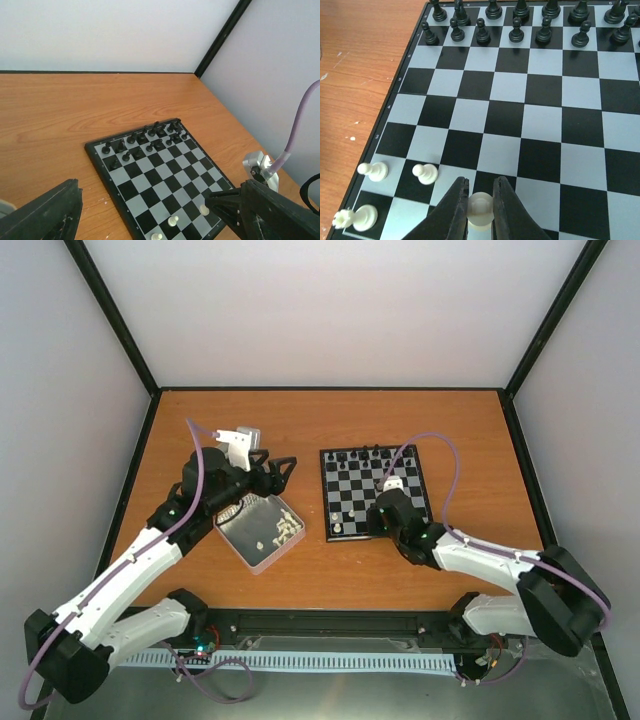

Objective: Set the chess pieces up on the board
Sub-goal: Place the chess piece on the chessboard.

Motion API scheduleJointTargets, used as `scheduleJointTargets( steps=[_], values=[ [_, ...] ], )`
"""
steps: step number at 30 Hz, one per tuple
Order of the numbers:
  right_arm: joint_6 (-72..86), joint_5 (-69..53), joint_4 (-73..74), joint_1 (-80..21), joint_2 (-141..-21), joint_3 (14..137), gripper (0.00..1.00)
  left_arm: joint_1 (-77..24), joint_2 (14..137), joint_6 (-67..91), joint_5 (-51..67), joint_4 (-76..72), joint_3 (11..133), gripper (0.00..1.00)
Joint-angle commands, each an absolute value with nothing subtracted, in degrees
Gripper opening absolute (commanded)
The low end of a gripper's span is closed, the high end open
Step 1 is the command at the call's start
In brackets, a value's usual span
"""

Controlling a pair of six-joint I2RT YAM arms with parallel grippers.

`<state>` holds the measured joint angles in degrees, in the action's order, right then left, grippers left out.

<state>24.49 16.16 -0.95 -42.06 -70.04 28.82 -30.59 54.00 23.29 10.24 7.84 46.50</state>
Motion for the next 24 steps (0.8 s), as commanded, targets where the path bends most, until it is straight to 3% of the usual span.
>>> scheduleJointTargets(
  steps=[1,15,24],
  values=[
    [26.10,19.23,-10.26,-42.37,-73.40,28.34,0.09,-30.32,52.83,24.33,7.36,10.90,46.53,0.87],
    [24.99,22.52,-10.90,-42.36,-79.80,28.45,0.12,-30.37,52.74,23.59,6.33,11.25,45.68,0.87],
    [29.03,20.09,-1.24,-42.36,-76.71,29.82,0.13,-30.32,53.40,22.85,5.98,11.25,45.84,0.87]
  ],
)
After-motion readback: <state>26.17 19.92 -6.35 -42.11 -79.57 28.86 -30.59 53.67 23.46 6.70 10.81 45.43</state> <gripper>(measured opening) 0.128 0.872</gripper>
